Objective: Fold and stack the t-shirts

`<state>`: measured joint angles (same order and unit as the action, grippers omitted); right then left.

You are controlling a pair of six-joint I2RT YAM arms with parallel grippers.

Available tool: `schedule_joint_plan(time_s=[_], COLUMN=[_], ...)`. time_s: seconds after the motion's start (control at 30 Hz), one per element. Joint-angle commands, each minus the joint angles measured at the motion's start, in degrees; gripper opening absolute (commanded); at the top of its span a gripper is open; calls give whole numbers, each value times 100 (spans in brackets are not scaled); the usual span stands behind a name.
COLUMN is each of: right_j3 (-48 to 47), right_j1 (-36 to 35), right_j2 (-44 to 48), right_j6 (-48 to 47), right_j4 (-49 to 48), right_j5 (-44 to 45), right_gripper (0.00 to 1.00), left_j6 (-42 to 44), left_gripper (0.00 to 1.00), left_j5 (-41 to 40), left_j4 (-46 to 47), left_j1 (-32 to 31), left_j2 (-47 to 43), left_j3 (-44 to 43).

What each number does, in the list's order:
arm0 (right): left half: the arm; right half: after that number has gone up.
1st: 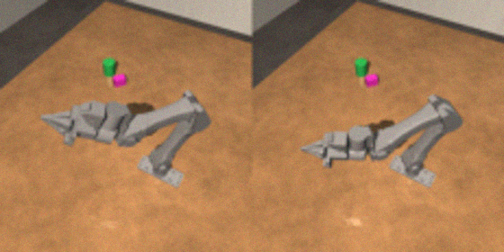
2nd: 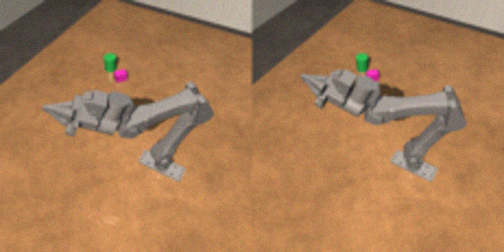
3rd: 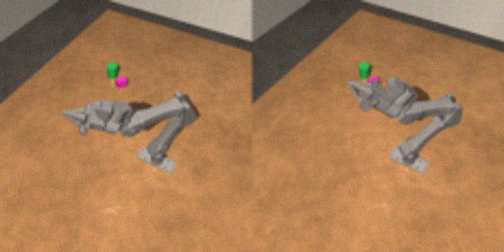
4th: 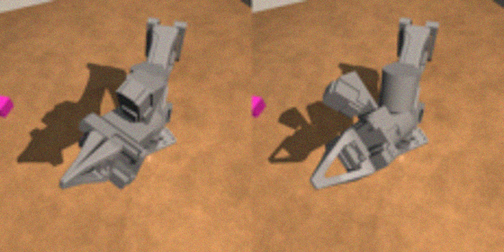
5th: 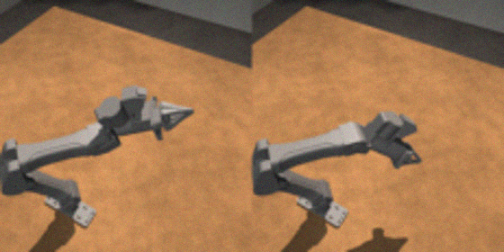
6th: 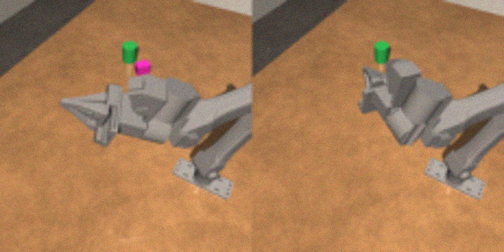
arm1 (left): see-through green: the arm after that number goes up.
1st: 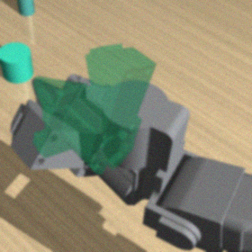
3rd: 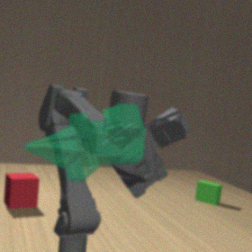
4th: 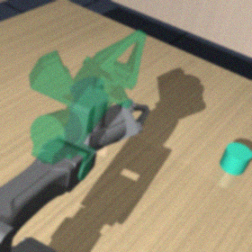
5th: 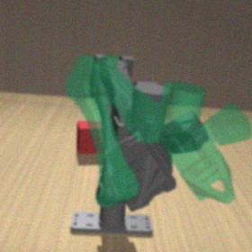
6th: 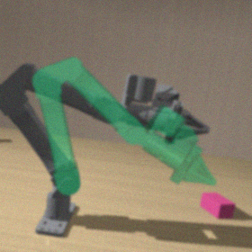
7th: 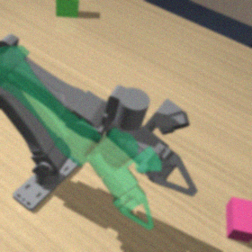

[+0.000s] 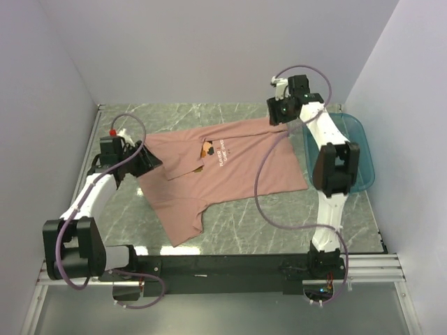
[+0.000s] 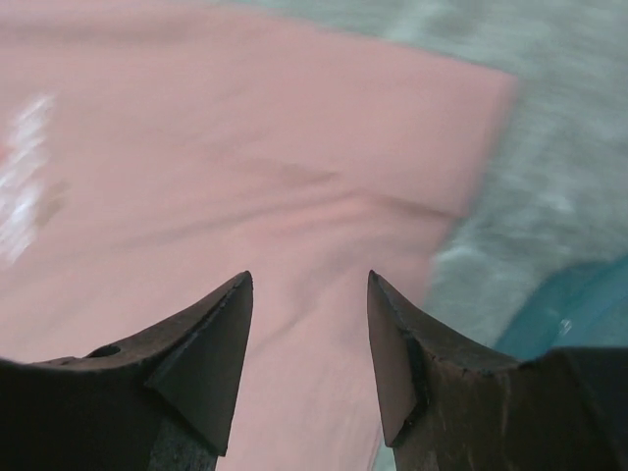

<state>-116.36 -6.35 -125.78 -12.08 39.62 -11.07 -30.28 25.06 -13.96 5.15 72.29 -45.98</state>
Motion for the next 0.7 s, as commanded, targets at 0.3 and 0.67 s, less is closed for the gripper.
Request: schedule_joint_plan(time_s=[0.3, 0.67], right_j3=[2488, 586], right_j1=[-2431, -2582], right_j2=[1692, -184], right_j6=[348, 1621], right_j4=[-973, -753], right_j5=[-2795, -3208], right_gripper=[56, 52], left_j6=[-400, -505], left_gripper=[46, 46], left_j5=[-643, -379], left_j4=[-46, 156], left_j1=[-312, -348], left_j2=[567, 1392], left_j3=[-228, -447])
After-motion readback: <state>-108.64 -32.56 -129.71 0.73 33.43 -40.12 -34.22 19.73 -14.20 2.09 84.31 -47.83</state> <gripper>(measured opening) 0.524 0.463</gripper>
